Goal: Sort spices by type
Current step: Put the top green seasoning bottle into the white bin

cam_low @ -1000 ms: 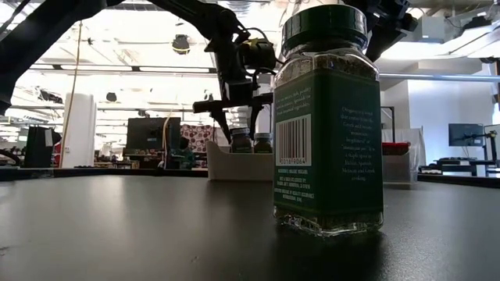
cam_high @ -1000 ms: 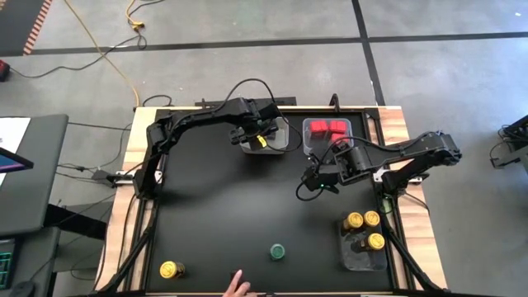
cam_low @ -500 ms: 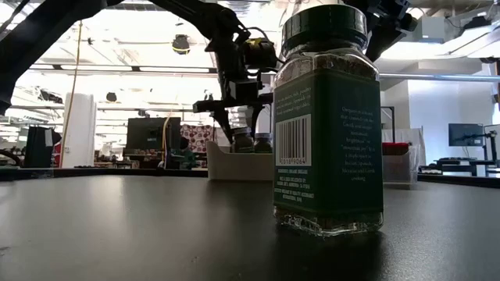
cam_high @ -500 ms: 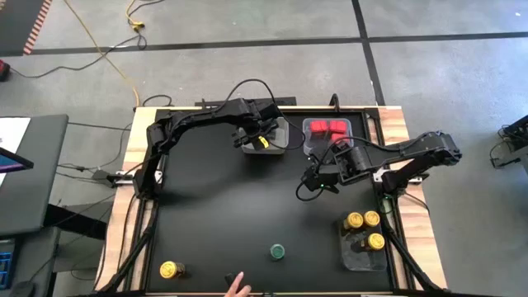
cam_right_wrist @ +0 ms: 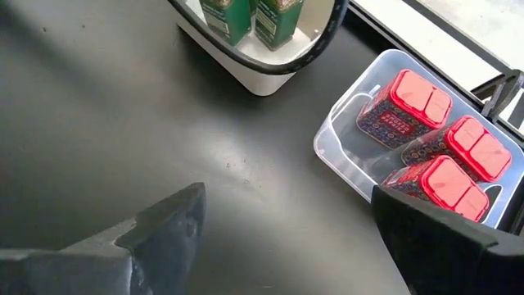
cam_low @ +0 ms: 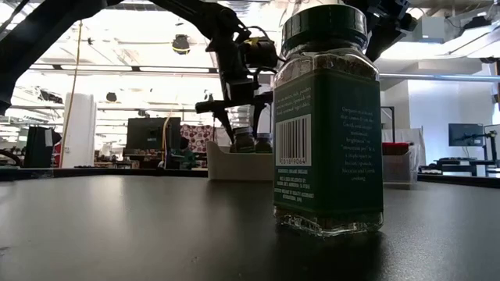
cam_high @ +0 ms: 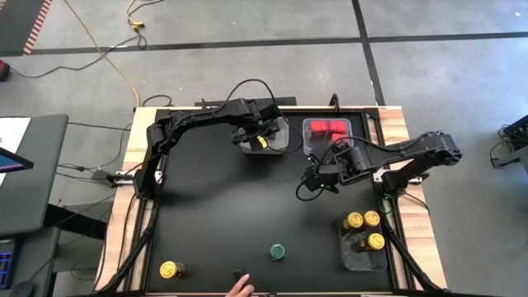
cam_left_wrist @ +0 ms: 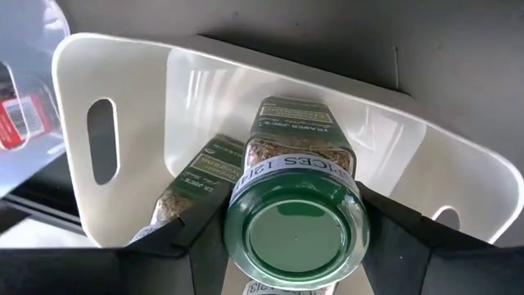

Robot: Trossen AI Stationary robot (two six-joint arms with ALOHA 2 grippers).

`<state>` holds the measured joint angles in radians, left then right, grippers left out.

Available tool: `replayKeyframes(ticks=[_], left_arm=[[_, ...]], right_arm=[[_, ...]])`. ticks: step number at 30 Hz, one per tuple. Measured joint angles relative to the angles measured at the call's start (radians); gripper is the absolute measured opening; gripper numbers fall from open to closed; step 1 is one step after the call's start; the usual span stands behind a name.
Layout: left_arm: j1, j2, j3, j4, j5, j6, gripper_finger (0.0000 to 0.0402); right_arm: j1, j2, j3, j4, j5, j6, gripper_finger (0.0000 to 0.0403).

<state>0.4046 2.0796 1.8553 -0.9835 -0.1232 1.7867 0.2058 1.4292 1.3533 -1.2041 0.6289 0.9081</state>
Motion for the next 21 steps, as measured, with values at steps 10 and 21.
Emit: replayKeyframes(ticks=[10, 21], left_arm=[[0.001, 0.000, 0.000, -0.079, 0.000, -0.003, 0.0218], [0.001, -0.001, 0.000, -0.079, -0.024, 0.014, 0.0218]], right_arm=[[0.000, 0.000, 0.000, 0.001, 0.000, 0.000, 0.0375], [0.000, 0.000, 0.000, 0.008, 0.000, 0.000, 0.0375]])
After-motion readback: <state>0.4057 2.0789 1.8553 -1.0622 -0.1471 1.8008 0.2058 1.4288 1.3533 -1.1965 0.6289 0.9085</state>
